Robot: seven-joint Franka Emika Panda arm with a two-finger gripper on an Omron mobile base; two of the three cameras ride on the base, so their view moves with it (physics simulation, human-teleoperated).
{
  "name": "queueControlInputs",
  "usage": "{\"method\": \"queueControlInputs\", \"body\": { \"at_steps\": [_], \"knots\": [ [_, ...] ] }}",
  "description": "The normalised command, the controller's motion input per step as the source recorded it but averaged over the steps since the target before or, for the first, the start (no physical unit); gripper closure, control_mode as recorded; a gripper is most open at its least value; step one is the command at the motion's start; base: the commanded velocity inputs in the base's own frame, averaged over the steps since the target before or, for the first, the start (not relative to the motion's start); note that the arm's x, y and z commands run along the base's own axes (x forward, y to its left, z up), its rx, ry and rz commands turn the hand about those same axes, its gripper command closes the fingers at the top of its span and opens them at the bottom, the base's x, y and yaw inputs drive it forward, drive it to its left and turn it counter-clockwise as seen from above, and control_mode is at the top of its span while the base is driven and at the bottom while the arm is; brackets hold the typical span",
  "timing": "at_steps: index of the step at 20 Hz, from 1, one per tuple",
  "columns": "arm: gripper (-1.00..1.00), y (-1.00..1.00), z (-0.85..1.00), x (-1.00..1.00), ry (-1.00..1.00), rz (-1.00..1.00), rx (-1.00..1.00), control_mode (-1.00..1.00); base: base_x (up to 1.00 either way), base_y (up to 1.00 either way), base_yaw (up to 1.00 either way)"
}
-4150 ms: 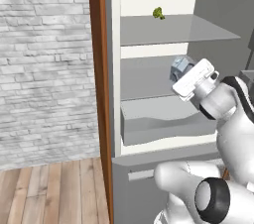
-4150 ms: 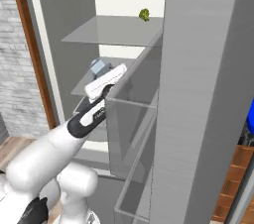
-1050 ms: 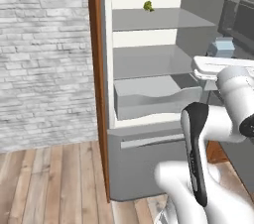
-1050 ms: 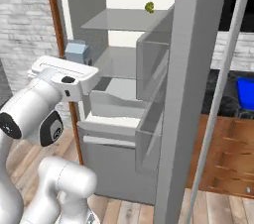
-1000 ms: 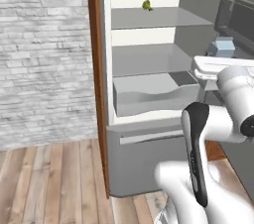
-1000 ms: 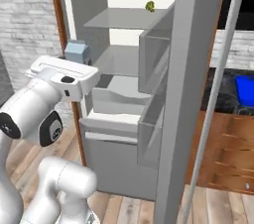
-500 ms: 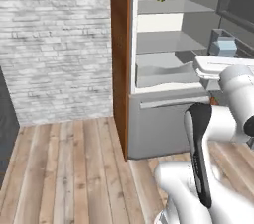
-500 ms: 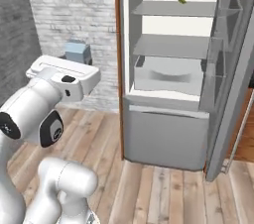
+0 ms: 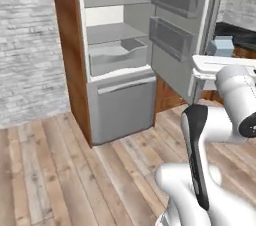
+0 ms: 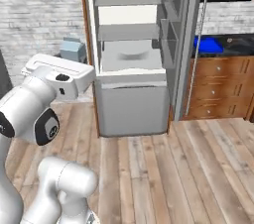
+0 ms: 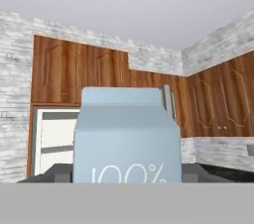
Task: Take out the milk from the fridge and place it on the tray on the counter. Then take the sugar cube near the tray and place it in the tray.
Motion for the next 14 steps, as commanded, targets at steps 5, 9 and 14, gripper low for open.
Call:
{"method": "queueControlInputs", "body": {
  "at_steps": [5, 9, 14],
  "knots": [
    [1.0, 0.0, 0.0, 0.0, 0.0, 0.0, 0.0, 1.0, -0.14, -0.06, -0.89],
    [1.0, 0.0, 0.0, 0.0, 0.0, 0.0, 0.0, 1.0, -0.06, -0.08, -0.9],
    [1.0, 0.0, 0.0, 0.0, 0.0, 0.0, 0.0, 1.0, 0.25, -0.03, -0.86]
  ]
}}
